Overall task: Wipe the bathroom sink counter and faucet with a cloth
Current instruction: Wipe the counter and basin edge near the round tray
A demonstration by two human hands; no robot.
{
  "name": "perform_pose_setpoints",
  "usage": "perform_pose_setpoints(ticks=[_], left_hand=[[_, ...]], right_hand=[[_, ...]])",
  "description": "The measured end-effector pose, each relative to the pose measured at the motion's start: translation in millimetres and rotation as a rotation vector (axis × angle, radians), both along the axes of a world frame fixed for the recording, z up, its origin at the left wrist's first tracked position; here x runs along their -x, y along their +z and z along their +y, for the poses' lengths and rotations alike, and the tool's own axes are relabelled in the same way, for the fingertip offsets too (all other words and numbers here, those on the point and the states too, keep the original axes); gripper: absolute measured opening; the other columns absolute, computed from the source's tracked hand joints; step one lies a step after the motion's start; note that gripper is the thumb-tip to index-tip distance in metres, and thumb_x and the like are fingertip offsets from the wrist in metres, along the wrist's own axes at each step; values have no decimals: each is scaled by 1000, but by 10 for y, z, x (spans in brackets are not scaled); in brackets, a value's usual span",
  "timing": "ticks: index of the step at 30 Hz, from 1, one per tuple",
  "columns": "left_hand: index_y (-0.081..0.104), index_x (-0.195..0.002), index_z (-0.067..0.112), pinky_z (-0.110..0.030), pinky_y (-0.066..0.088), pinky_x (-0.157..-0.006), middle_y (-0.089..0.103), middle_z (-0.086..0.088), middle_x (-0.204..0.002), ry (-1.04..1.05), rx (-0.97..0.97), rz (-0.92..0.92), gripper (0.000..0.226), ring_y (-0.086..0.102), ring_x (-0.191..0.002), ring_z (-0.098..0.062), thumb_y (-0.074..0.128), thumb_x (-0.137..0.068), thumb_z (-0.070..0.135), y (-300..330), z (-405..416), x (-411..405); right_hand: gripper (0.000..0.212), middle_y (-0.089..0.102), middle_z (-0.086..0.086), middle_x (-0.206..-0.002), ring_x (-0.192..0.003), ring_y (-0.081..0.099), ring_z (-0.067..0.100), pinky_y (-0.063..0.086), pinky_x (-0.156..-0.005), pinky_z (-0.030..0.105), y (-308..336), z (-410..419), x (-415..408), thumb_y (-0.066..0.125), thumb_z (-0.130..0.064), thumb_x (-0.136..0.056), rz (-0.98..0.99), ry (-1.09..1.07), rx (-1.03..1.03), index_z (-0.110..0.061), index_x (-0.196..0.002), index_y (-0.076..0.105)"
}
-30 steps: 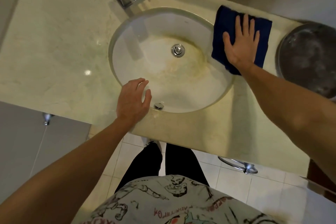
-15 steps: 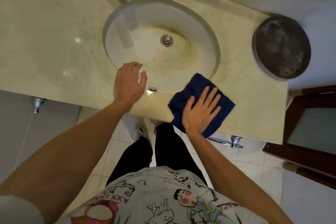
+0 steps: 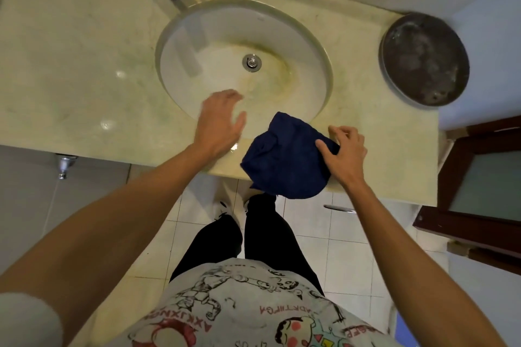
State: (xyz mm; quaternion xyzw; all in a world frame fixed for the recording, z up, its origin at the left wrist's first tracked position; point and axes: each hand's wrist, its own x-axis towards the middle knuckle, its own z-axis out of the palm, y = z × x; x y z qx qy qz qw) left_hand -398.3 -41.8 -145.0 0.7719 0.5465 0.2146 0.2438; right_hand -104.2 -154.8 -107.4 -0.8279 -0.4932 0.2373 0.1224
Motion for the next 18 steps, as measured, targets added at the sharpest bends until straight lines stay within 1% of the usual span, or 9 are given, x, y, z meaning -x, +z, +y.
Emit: perform_pose_setpoints(ticks=[2, 4, 6, 7, 9, 11, 13, 16, 18], left_hand=[[53, -143, 15, -46, 32, -116, 54, -6, -147, -220, 87, -34, 51, 45, -137, -27, 56, -96, 33, 158, 42, -349], [46, -149, 17, -44, 30, -117, 49, -6, -152, -442, 170, 75, 62, 41, -140, -28, 61, -92, 36, 307, 91, -723], [41, -151, 19, -43, 28, -117, 47, -6, -152, -624, 189, 312, 71, 40, -139, -28, 66, -89, 42, 415, 136, -1020], [44, -149, 20, -42, 30, -115, 51, -5, -147, -675, 195, 427, 70, 43, -136, -28, 68, -87, 45, 453, 172, -1121], [60, -129, 20, -40, 41, -101, 61, -4, -129, -717, 196, 550, 54, 52, -120, -26, 72, -84, 47, 530, 273, -1237], [63, -104, 20, -38, 46, -80, 65, -3, -110, -732, 241, 527, 34, 58, -102, -26, 76, -82, 43, 643, 390, -1285], [54, -93, 20, -37, 42, -67, 61, -1, -94, -723, 270, 451, 27, 59, -90, -28, 75, -84, 35, 805, 484, -1312], [49, -91, 20, -37, 39, -63, 60, 1, -91, -681, 105, 386, 25, 58, -84, -27, 72, -86, 30, 1076, 498, -1403], [51, -91, 21, -37, 40, -63, 60, 4, -93, -682, 71, 347, 27, 59, -84, -26, 73, -83, 34, 1171, 393, -1432]], right_hand=[[42, 62, -8, -115, -115, 53, 21, 42, -103, 47, 1, 83, -124, 68, -59, -86, 29, 72, 37, -31, -118, 69], [34, 69, -13, -98, -99, 63, 18, 50, -91, 51, 23, 139, -206, 73, -62, -79, 77, 126, 48, -33, -97, 71], [30, 71, -3, -93, -89, 65, 21, 54, -84, 50, 92, 153, -225, 85, -43, -76, 244, 105, 68, -26, -93, 69], [30, 71, 3, -92, -84, 65, 22, 54, -81, 50, 146, 153, -224, 89, -32, -75, 305, 85, 80, -20, -93, 68], [28, 71, 5, -89, -76, 61, 18, 55, -78, 47, 227, 147, -243, 89, -23, -75, 314, 103, 68, -17, -91, 67], [25, 69, -3, -87, -75, 60, 15, 54, -74, 44, 310, 167, -276, 87, -24, -77, 253, 139, -1, -21, -89, 65], [24, 65, -6, -87, -76, 58, 15, 51, -71, 40, 435, 212, -345, 85, -24, -78, 184, 136, -120, -24, -87, 62], [25, 60, -7, -88, -76, 55, 14, 46, -68, 32, 696, 261, -429, 83, -22, -79, 75, 116, -277, -27, -88, 60], [26, 58, -8, -86, -73, 54, 9, 44, -66, 29, 826, 223, -441, 84, -18, -78, 72, 123, -254, -25, -87, 60]])
